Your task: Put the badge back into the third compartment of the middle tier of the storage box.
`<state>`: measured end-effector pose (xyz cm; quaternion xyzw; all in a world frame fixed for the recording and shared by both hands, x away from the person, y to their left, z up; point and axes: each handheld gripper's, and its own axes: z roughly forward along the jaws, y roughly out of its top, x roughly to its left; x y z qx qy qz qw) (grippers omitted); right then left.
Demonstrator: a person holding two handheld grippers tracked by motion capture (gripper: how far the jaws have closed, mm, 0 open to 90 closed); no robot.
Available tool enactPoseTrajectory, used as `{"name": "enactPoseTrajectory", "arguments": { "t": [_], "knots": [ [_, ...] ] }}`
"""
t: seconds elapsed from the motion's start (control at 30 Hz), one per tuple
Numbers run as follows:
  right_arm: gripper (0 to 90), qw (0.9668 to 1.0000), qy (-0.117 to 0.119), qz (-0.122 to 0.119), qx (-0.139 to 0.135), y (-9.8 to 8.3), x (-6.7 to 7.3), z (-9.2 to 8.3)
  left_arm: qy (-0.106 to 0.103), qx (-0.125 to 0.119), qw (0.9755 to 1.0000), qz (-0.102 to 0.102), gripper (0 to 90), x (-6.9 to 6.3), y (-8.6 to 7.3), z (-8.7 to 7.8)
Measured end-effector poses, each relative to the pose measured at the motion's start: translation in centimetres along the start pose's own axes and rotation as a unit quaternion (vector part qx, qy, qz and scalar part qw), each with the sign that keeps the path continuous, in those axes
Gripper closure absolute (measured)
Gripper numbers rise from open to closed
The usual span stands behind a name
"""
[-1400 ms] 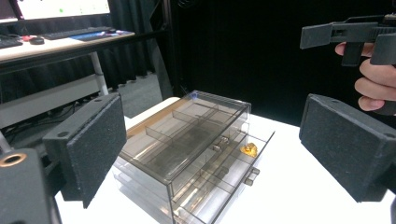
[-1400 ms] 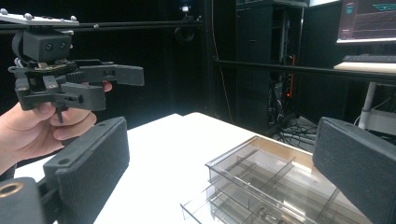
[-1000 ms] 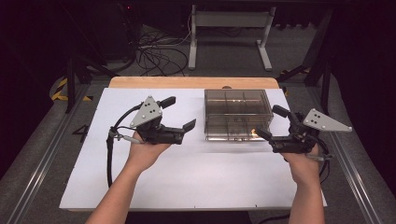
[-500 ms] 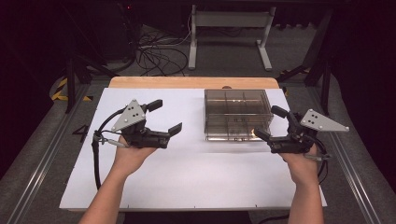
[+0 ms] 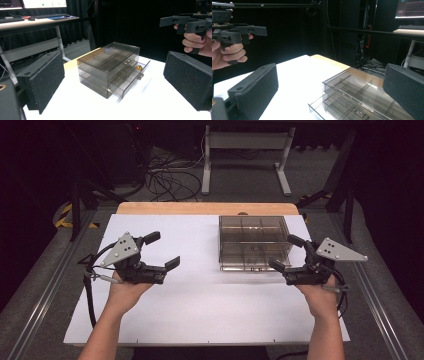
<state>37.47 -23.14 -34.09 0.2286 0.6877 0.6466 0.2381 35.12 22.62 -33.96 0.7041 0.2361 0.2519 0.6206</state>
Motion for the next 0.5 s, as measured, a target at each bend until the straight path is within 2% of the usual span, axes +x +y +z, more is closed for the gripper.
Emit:
{"name": "enactPoseTrajectory", "arguments": {
  "t": [0.33, 0.5],
  "knots": [
    [0.1, 1.0, -0.006, 0.0, 0.006, -0.4, -0.1, 0.2, 0.001, -0.001, 1.0, -0.009, 4.3, 0.8, -0.9, -1.3],
    [0.1, 0.9996, -0.012, 0.001, 0.024, -0.7, 0.1, 0.3, 0.006, 0.006, 0.9999, -0.013, 4.3, 1.4, -1.3, -1.8]
  ]
}}
